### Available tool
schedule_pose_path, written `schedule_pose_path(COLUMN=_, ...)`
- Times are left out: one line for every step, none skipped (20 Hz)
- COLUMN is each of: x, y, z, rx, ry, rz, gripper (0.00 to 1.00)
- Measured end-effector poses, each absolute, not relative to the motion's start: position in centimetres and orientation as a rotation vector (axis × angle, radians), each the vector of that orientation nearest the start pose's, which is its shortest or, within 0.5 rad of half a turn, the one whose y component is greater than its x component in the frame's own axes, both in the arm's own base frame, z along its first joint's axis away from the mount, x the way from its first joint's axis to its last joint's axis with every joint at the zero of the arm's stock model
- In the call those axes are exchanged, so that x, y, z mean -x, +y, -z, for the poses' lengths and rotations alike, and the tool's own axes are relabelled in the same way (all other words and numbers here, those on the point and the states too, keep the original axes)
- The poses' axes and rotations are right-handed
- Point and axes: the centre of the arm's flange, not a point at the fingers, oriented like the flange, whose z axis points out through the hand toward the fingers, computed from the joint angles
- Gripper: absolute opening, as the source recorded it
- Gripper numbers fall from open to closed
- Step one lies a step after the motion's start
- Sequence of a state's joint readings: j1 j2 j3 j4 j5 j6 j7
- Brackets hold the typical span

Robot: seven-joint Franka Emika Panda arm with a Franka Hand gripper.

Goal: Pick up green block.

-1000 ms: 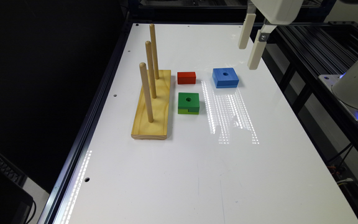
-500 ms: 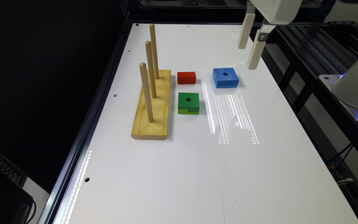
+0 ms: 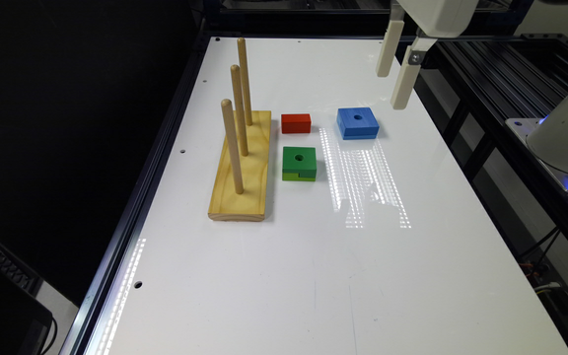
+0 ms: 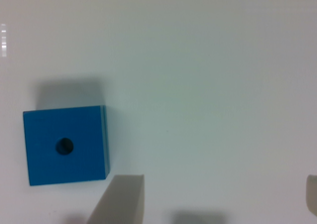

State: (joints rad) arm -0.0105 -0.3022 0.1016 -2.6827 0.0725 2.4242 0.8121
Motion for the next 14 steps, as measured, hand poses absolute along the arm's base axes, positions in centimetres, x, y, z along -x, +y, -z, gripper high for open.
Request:
schedule_pose_path(x=-40.3, y=3.5, z=-33.5, rx=2.873, ry=1.178, rz=0.048, gripper=1.0)
schedule_pose_path(x=-40.7, y=3.6, z=-33.5, rx=2.871, ry=1.177, rz=0.05, gripper=1.0)
schedule_pose_path(x=-41.1, y=3.6, z=-33.6, rx=2.87, ry=1.176, rz=0.05, gripper=1.0)
schedule_pose_path(x=-41.5, y=3.7, z=-33.6, rx=2.87, ry=1.175, rz=0.048, gripper=1.0)
schedule_pose_path(x=-42.0, y=3.7, z=-33.5, rx=2.87, ry=1.174, rz=0.045, gripper=1.0)
schedule_pose_path(x=-42.4, y=3.8, z=-33.4, rx=2.87, ry=1.174, rz=0.041, gripper=1.0)
schedule_pose_path(x=-42.8, y=3.8, z=-33.3, rx=2.87, ry=1.173, rz=0.037, gripper=1.0)
schedule_pose_path(x=-43.2, y=3.8, z=-33.2, rx=2.87, ry=1.173, rz=0.033, gripper=1.0)
schedule_pose_path(x=-43.5, y=3.8, z=-33.1, rx=2.87, ry=1.174, rz=0.03, gripper=1.0)
schedule_pose_path(x=-43.9, y=3.9, z=-32.9, rx=2.87, ry=1.174, rz=0.026, gripper=1.0)
schedule_pose_path(x=-44.2, y=3.9, z=-32.8, rx=2.869, ry=1.175, rz=0.023, gripper=1.0)
schedule_pose_path(x=-44.5, y=3.9, z=-32.8, rx=2.868, ry=1.175, rz=0.023, gripper=1.0)
schedule_pose_path(x=-44.7, y=3.9, z=-32.8, rx=2.867, ry=1.175, rz=0.024, gripper=1.0)
schedule_pose_path(x=-45.0, y=3.9, z=-32.8, rx=2.866, ry=1.175, rz=0.025, gripper=1.0)
